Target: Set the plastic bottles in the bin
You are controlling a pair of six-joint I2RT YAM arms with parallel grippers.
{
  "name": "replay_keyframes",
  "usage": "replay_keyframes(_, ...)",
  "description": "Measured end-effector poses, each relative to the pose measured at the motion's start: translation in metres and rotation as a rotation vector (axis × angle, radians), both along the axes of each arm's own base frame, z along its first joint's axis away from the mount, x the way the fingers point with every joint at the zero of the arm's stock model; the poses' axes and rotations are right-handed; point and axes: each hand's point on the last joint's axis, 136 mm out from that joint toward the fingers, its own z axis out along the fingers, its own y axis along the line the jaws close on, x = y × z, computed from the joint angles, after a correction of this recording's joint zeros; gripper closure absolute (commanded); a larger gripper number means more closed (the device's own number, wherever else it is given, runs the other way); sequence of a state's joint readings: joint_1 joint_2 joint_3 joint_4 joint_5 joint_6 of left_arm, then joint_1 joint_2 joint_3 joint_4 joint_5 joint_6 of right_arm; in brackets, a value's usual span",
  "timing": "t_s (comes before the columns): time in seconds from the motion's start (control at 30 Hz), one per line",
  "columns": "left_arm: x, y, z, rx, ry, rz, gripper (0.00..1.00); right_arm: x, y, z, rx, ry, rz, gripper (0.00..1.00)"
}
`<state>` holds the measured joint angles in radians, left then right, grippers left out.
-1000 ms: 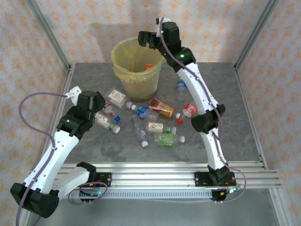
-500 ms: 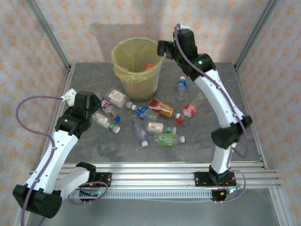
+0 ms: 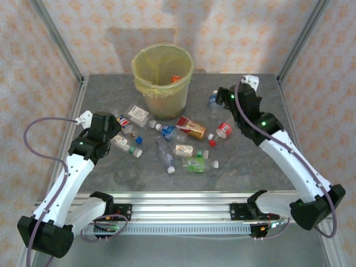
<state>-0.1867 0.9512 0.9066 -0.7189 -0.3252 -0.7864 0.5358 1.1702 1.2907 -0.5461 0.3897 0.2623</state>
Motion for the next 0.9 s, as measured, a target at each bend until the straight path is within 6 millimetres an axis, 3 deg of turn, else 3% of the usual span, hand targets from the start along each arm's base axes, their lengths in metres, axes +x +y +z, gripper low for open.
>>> replay_keyframes(0.37,-0.003,-0.012,-0.057,-0.058,0.14,-0.022,0.0,-0.027,-0.029,-0.085,-0.028,0.147,-0.125,0.01)
replay_keyframes(0.9,0.014,-0.025,-0.099,-0.089,0.259,-0.045,0.0,-0.032,-0.04,-0.106,-0.001,0.177,-0.22,0.01)
